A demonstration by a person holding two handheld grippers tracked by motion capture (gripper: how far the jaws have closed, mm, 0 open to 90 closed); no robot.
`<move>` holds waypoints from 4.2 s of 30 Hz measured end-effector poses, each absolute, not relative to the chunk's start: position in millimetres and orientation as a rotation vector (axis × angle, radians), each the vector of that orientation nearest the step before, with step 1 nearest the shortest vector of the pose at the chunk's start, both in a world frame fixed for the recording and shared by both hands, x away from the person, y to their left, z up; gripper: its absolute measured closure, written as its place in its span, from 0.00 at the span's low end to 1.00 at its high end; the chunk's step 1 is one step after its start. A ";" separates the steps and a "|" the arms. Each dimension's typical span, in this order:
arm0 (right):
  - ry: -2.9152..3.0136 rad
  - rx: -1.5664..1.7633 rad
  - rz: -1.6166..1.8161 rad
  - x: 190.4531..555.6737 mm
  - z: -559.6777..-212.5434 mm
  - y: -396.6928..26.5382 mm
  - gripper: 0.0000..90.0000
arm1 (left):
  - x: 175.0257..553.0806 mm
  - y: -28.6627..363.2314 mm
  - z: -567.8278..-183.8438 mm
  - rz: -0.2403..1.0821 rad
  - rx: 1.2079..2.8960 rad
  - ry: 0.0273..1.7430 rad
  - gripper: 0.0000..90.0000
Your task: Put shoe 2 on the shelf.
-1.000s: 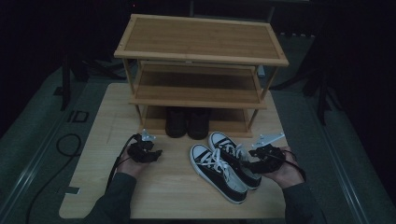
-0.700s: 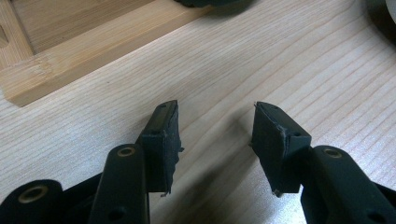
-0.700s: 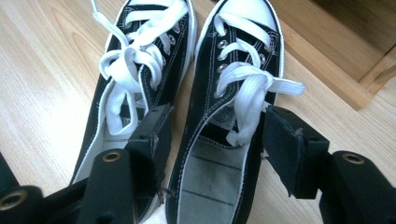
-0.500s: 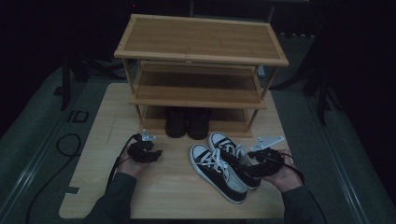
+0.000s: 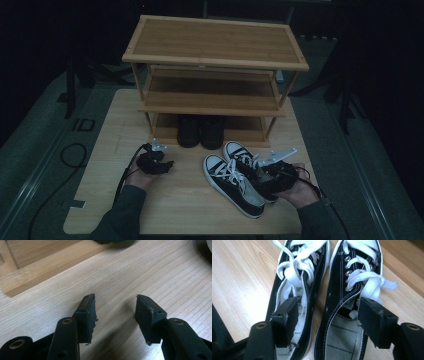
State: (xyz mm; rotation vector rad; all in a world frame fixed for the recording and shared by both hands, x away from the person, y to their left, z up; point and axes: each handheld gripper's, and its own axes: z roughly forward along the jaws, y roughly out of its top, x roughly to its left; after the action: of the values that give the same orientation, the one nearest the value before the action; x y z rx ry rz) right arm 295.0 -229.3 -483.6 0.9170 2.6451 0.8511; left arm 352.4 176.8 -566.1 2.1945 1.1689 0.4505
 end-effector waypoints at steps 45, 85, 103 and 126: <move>2.711 0.969 0.672 316.0 -525.9 -188.9 0.74 | 352.4 176.5 -566.2 0.450 2.195 1.167 0.57; 2.706 0.831 0.757 329.3 -497.9 -229.2 0.94 | 352.6 176.9 -566.2 0.447 2.193 1.166 0.57; 2.733 0.664 0.767 343.4 -466.9 -242.0 0.94 | 352.4 176.7 -566.2 0.449 2.194 1.167 0.57; 2.779 0.473 0.833 351.7 -437.2 -235.8 0.94 | 352.4 176.6 -566.1 0.447 2.197 1.166 0.56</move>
State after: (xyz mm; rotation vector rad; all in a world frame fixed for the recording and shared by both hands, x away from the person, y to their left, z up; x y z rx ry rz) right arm 351.7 -235.8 -437.2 0.4727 2.7795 0.8328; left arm 352.4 176.6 -566.1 2.1967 1.1656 0.4474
